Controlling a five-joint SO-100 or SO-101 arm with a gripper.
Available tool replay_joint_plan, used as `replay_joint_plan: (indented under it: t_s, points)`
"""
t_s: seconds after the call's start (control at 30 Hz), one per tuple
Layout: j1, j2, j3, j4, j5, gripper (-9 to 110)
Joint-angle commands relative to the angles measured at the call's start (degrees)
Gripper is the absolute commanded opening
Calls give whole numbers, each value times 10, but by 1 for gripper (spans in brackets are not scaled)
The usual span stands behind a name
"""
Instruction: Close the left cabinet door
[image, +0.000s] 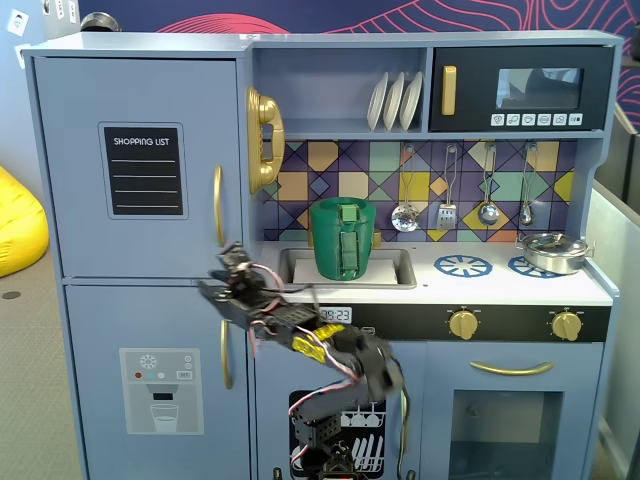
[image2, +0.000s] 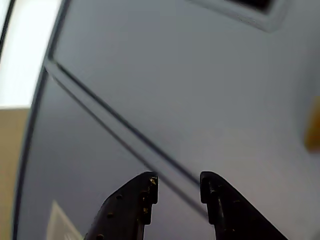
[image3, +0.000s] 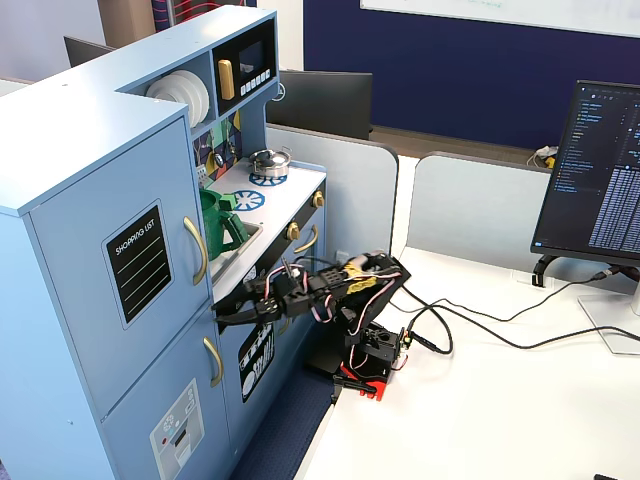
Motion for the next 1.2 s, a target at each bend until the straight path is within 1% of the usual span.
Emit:
replay_joint_plan:
  t_s: [0.0,0.1,0.17,0.3,0.43,0.63,0.73,0.8,1.17]
  points:
    - [144,149,4,289,83,0]
    - [283,189,34,519,105,0]
    - [353,212,77,628,120,0]
    - [434,258,172,729,170,0]
    - [452,302,236,815,218,0]
    - [454,329,275,889,252,0]
    - [470,352,275,934,228,2]
    - [483,358,275,937,231,2]
    - [481,358,275,937,231,5]
